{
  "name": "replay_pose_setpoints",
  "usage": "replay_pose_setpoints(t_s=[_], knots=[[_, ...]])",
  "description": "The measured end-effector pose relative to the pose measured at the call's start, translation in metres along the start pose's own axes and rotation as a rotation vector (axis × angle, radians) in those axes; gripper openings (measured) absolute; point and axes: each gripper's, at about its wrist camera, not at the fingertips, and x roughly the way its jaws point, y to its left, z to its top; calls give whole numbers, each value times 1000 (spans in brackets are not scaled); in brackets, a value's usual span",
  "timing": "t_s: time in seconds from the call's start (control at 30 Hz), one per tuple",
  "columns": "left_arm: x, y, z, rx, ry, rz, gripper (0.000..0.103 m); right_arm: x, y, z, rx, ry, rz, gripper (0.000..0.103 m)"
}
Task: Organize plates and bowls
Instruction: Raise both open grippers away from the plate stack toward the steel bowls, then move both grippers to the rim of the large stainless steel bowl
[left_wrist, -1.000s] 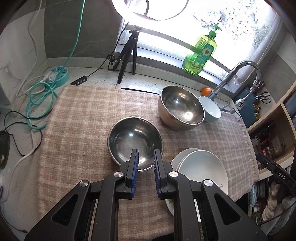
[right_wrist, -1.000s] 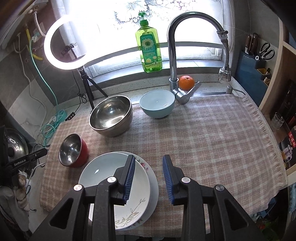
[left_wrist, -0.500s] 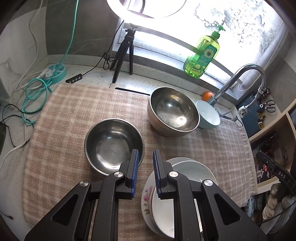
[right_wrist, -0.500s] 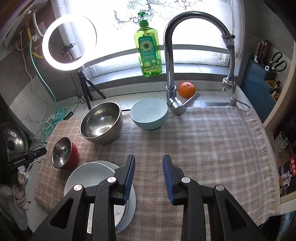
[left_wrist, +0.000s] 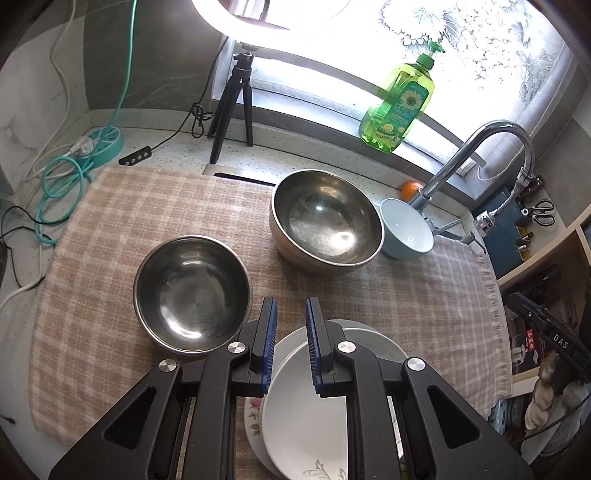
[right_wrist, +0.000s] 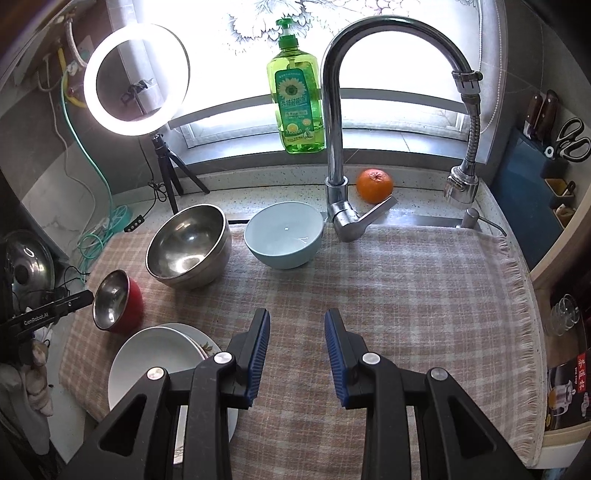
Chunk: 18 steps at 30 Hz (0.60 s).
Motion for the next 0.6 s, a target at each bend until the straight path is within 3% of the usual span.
replay_pose_setpoints(t_s=[0.6], knots=[[20, -10, 20, -43, 12, 1, 14, 31, -7, 48, -40, 58, 123, 28]])
